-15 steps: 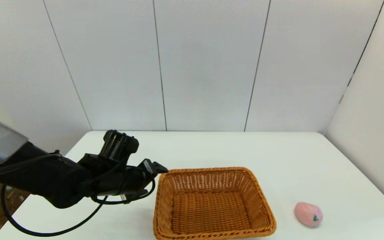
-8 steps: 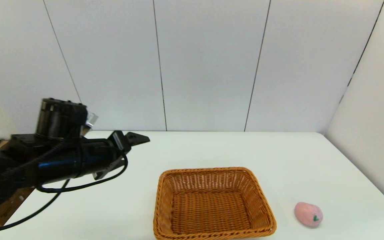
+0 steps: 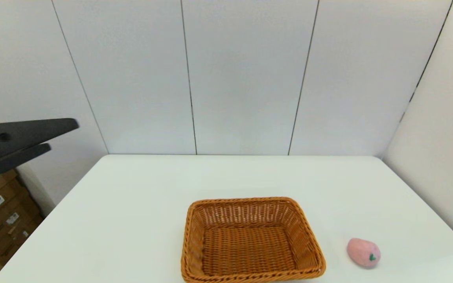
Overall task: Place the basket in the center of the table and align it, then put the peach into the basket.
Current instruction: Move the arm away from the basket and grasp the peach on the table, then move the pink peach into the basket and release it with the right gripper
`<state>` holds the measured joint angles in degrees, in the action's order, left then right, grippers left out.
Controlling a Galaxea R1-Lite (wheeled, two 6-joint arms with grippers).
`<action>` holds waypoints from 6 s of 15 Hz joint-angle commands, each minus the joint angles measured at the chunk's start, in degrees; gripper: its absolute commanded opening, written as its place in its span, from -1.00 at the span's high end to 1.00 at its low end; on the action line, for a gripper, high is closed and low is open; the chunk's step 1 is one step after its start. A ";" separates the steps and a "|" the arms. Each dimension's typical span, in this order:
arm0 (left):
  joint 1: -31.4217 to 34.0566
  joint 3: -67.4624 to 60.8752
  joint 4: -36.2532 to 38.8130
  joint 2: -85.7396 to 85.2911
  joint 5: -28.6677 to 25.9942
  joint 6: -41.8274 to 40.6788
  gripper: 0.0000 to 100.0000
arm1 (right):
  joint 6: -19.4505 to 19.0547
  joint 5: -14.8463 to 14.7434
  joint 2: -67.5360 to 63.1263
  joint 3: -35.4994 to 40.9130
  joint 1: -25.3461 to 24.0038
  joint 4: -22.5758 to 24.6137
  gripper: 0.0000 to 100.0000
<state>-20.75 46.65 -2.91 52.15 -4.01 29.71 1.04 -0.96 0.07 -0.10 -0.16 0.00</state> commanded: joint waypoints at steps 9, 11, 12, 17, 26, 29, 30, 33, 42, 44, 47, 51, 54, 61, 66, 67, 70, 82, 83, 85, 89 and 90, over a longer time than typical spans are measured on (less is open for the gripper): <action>16.44 -19.32 -2.62 -31.67 -2.41 -18.99 -1.00 | 0.02 0.00 0.01 0.01 -0.02 0.00 -1.00; 16.79 -22.40 -2.62 -35.19 -2.32 -21.97 -1.00 | 0.02 0.00 0.01 0.01 -0.02 0.00 -1.00; 17.94 -25.03 -2.71 -38.00 -2.32 -22.85 -1.00 | 0.02 0.00 0.01 0.01 -0.02 0.00 -1.00; 20.66 -36.63 -2.62 -48.64 -1.17 -27.16 -1.00 | 0.02 0.00 0.01 0.01 -0.02 0.00 -1.00; 20.57 -46.65 2.39 -52.24 4.89 -29.27 -1.00 | -0.16 0.61 -4.82 -10.36 -0.11 -4.31 -1.00; 20.57 -46.65 2.39 -52.24 5.07 -28.74 -1.00 | -1.12 0.17 -22.05 -19.41 -0.46 -6.24 -1.00; 20.57 -46.65 2.39 -52.24 4.98 -28.74 -1.00 | -2.71 -0.18 -30.57 -20.21 -0.46 -5.80 -1.00; 20.57 -46.65 2.39 -52.24 5.42 -28.04 -1.00 | -7.45 0.00 -44.11 -19.85 -0.46 -4.92 -1.00; 20.57 -46.65 2.39 -52.24 5.77 -28.04 -1.00 | -7.72 -0.44 -86.03 -20.12 -0.54 6.50 -1.00; 20.57 -46.65 2.39 -52.24 5.77 -28.13 -1.00 | -7.72 -0.44 -94.47 -20.29 -0.72 11.60 -1.00; 20.57 -46.65 2.39 -52.24 5.77 -28.13 -1.00 | -7.72 -0.18 -103.26 -19.50 -0.90 20.48 -1.00; 20.57 -46.65 2.39 -52.24 5.68 -28.30 -1.00 | -7.36 0.00 -105.72 -20.47 -2.92 22.24 -1.00; 20.57 -46.65 2.39 -52.24 5.77 -28.39 -1.00 | -7.28 0.00 -108.35 -20.82 -3.36 25.14 -1.00; 20.57 -46.65 2.39 -52.24 5.68 -28.30 -1.00 | -5.87 0.00 -107.91 -19.50 -4.15 30.59 1.00; 20.57 -46.65 2.39 -52.24 5.77 -28.21 -1.00 | -5.78 -0.09 -107.91 -15.99 -4.24 38.14 1.00; 20.57 -46.65 2.39 -52.24 5.77 -28.13 -1.00 | -5.61 -0.09 -107.30 -14.76 -4.24 42.54 1.00; 20.57 -46.65 2.39 -52.24 5.77 -28.04 -1.00 | -1.83 -0.18 -98.86 -16.43 -9.86 49.75 1.00; 20.57 -46.65 2.39 -52.24 5.77 -27.95 -1.00 | 2.04 -7.83 -99.21 -38.05 -43.00 23.20 1.00; 20.57 -46.65 2.39 -52.24 5.77 -27.95 -1.00 | 2.22 -10.02 -101.06 -38.49 -43.96 23.38 1.00; 20.57 -46.65 2.39 -52.24 5.77 -27.95 -1.00 | 2.57 -12.04 -103.17 -39.45 -44.23 24.08 -1.00; 20.57 -46.65 2.39 -52.24 5.77 -27.86 -1.00 | 4.06 -12.13 -102.11 -39.54 -42.38 24.52 -1.00; 20.57 -46.65 2.47 -52.24 5.77 -27.86 -1.00 | 6.17 -12.22 -100.62 -39.63 -40.45 24.52 -1.00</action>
<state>-0.18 0.00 -0.51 -0.07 1.71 1.79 5.17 -13.08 -102.10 -39.58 -42.89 24.33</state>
